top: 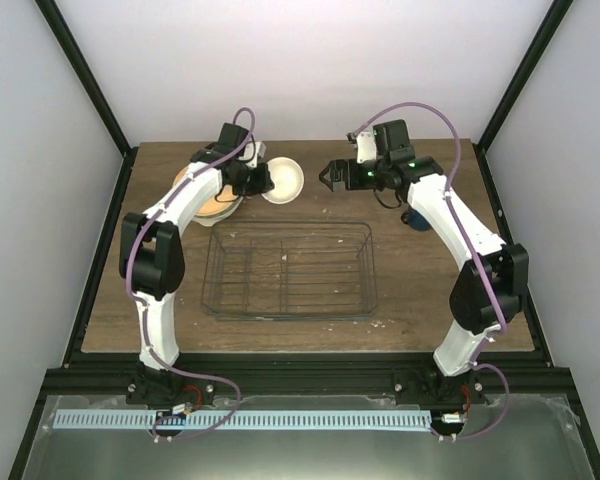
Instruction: Load the mixed dishes into the dish rack
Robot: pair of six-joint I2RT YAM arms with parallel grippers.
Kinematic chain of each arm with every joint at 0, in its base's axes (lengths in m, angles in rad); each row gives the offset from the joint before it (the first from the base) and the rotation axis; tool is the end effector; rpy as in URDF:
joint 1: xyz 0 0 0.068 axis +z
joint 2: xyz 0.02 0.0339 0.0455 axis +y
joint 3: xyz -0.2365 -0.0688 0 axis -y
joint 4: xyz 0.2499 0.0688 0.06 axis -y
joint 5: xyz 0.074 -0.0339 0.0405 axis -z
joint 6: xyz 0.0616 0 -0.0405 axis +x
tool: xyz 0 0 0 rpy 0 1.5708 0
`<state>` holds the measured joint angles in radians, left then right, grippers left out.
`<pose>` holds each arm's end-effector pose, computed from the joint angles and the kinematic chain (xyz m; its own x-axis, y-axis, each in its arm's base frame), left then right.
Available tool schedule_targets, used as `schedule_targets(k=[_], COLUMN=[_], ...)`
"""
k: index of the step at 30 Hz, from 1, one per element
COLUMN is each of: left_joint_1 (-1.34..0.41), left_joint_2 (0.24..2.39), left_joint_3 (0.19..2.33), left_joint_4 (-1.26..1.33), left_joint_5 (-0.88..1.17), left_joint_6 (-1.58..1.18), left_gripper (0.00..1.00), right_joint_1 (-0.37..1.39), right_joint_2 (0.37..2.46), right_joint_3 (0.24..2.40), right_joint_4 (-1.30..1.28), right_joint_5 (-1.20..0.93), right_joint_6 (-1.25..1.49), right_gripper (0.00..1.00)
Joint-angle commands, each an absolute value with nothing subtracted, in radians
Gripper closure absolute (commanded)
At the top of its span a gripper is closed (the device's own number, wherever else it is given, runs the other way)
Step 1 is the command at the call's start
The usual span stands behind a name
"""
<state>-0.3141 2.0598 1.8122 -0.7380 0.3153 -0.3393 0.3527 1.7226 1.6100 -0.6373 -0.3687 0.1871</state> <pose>0.4328 -0.1607 0.2087 -0.8996 -0.0405 -0.4348 0.1667 0.8885 -0.4276 0.3743 0.1614 0.2892 -0.7344 -0.0854 -0.6733 -0.4408 0.8144 0.3775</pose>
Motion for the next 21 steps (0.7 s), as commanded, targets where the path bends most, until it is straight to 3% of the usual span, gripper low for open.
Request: schedule_targets(k=[1,9,21], left_joint_1=[-0.304,-0.305,-0.309], left_joint_2=[1.948,1.885,1.864], left_joint_3=[1.787,1.722,1.7], left_joint_4=[-0.589,-0.52,-0.518], left_joint_5=[0.478,0.581,0.632], left_joint_6=[-0.311,-0.295,-0.285], left_gripper=[1.0,1.0,1.0], right_joint_1=[0.323,0.308,0.308], right_joint_2=[1.658,1.707,1.767], right_joint_3=[1.55,1.461,1.459], right_joint_4=[-0.433,-0.244,-0.19], right_joint_5=[-0.635,-0.873,-0.899], right_joint_6=[0.295,0.423,0.427], right_gripper=[0.0,0.0,0.0])
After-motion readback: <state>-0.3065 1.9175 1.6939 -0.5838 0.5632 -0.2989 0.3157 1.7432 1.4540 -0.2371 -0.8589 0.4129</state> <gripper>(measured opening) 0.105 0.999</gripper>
